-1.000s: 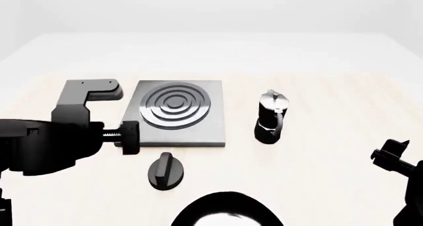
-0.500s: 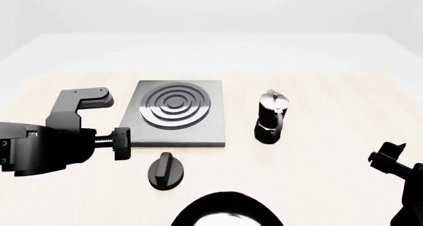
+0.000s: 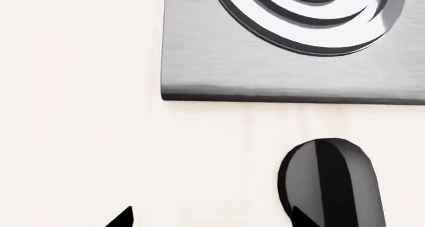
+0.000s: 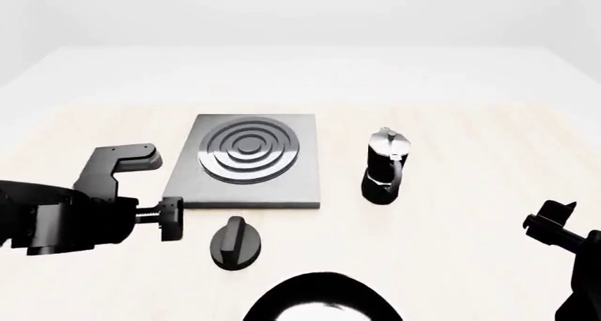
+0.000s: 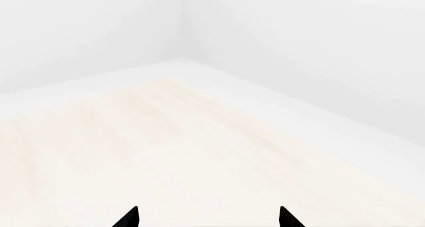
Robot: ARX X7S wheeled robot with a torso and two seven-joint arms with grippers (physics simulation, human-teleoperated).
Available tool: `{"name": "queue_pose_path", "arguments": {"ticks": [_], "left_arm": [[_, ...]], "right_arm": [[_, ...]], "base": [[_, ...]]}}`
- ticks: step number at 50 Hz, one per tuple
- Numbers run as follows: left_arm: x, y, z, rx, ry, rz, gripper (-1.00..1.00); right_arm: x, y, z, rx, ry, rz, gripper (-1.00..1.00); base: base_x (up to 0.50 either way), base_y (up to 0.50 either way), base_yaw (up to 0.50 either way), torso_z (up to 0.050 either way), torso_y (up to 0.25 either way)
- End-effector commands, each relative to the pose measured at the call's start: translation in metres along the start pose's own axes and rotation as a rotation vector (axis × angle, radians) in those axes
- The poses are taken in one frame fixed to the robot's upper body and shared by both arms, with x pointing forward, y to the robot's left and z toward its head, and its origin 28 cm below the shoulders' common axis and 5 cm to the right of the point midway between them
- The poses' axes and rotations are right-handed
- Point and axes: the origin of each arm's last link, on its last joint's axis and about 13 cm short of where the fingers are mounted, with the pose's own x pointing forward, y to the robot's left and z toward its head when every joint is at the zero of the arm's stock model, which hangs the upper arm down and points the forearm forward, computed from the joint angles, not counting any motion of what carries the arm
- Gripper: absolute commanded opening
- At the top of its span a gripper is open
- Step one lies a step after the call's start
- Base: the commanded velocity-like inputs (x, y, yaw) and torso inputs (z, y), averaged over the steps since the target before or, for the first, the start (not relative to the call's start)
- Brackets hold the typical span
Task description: Turn on the stove and put the frying pan on it.
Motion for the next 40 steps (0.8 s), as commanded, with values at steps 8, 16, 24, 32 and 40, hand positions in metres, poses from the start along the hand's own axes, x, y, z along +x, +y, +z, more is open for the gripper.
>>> {"name": "queue_pose_path", "arguments": {"ticks": [8, 16, 24, 32, 40], "left_arm": [[0.025, 0.002, -0.004, 0.017, 0.038, -0.026, 1.00], [0.036, -0.003, -0.006, 0.038, 0.058, -0.054, 1.00], [0.037, -0.009, -0.007, 0.060, 0.062, -0.074, 1.00], [0.037, -0.014, -0.009, 0.091, 0.071, -0.102, 1.00], [0.039, -0.014, -0.009, 0.091, 0.075, -0.108, 1.00]], "right_arm": [[0.000, 0.001, -0.002, 0.001, 0.004, 0.005, 1.00], [0.000, 0.000, -0.002, 0.002, 0.004, 0.002, 1.00], [0.001, 0.000, -0.003, 0.003, 0.005, 0.002, 1.00], [0.000, 0.000, -0.001, 0.005, 0.003, 0.001, 1.00], [0.000, 0.000, 0.000, 0.006, 0.000, 0.002, 1.00]], "base": [[0.00, 0.00, 0.00, 0.000, 0.000], [0.00, 0.00, 0.00, 0.000, 0.000], [0.00, 0.00, 0.00, 0.000, 0.000], [0.00, 0.00, 0.00, 0.000, 0.000], [0.00, 0.00, 0.00, 0.000, 0.000]]}}
